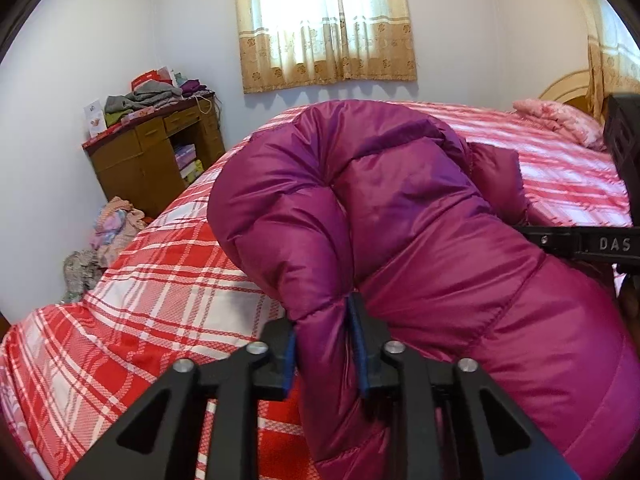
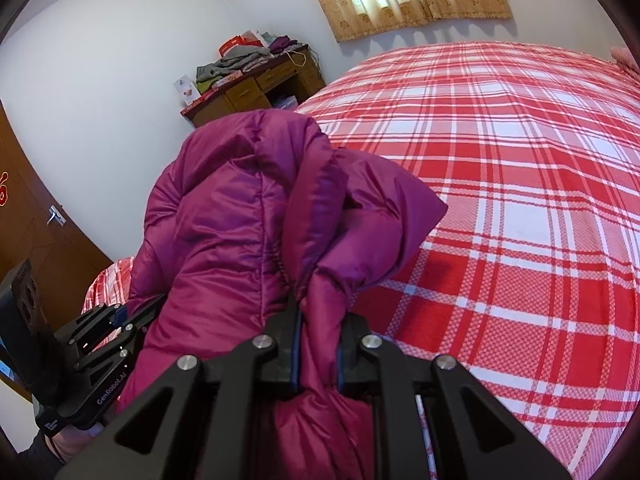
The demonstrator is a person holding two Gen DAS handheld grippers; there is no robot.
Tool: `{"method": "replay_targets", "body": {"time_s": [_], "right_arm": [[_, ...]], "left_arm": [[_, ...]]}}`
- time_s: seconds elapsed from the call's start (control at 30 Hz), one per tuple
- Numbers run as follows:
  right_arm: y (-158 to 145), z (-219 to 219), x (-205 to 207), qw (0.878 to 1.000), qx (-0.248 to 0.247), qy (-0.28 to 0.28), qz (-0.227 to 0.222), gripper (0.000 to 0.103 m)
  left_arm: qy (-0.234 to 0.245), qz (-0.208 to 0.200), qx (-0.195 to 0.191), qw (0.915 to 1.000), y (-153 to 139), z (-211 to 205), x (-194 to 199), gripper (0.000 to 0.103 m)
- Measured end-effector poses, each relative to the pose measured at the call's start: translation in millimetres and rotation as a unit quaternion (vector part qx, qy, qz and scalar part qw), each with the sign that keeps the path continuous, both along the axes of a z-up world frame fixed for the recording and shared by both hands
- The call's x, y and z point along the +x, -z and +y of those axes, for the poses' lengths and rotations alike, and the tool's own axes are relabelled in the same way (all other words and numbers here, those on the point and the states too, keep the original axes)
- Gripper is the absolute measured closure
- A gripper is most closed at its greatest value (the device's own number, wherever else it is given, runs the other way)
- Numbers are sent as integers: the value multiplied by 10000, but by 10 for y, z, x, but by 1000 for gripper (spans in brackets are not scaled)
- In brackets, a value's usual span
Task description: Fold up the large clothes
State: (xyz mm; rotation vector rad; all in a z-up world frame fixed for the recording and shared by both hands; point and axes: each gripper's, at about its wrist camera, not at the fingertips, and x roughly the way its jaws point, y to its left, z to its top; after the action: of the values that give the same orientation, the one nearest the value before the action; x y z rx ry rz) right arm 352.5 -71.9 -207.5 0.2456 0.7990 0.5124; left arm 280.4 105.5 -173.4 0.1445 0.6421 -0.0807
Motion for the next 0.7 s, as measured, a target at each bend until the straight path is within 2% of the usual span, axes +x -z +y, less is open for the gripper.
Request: {"method": "replay_targets", "body": {"time_s": [0.03, 0.1, 0.2, 0.4, 0.5, 0.7], "right_arm": [[3, 8, 2, 10000, -13, 4, 6, 87], [17, 27, 3, 10000, -75, 2, 15, 86], [31, 56, 1, 9999, -153, 19, 26, 86], [71, 82, 8, 9997, -204, 67, 85, 82], [111, 89, 13, 9996, -226, 114, 140, 77], [134, 137, -11, 9991, -391, 161, 85, 75]], "left_arm": [[-28, -9, 67, 10000, 13, -6, 1, 71], [-161, -2, 149, 9998, 38, 7, 21, 57], [-311, -39, 176, 9994, 60, 53, 42, 43], [-475, -44, 136, 9988, 134, 132, 72, 27], [-544, -3, -35, 9985, 178, 198, 94, 20], [-642, -14, -231, 9977, 252, 280, 122, 14]]}}
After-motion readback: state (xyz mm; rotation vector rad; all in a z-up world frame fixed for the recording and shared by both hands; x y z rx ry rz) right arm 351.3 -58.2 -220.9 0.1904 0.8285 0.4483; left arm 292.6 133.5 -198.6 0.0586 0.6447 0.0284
